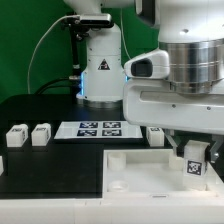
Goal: Assemble one leg
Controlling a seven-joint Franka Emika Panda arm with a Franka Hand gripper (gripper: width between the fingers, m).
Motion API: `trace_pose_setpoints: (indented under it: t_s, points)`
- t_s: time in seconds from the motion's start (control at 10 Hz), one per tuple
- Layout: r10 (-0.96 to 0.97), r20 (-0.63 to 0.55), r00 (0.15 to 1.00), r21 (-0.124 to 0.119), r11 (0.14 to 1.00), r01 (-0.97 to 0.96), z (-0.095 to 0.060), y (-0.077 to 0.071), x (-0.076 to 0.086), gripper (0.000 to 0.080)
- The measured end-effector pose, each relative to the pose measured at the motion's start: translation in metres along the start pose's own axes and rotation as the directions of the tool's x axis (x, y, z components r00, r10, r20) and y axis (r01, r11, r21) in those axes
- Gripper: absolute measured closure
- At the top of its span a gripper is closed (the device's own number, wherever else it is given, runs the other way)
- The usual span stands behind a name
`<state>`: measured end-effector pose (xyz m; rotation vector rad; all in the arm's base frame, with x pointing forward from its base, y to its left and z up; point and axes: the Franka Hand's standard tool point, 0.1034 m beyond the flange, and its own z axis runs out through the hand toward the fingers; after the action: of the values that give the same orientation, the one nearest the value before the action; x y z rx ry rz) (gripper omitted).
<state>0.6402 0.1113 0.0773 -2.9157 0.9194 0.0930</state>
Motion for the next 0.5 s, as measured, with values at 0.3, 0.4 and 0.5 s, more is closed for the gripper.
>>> trace_pose_setpoints:
  t_s: [0.3, 0.4, 0.5]
  points:
    - [0.319, 0.002, 0.948, -0.003, 0.948, -0.319, 0.0007, 0.0016, 0.0004, 0.0506]
    - [0.425, -0.004, 0.905, -0.005, 0.905, -0.425, 0.0006, 0.0015, 0.0005, 0.0506]
    - [0.4, -0.005, 0.916, -0.005, 0.916, -0.4, 0.0005, 0.0015, 0.0006, 0.0506]
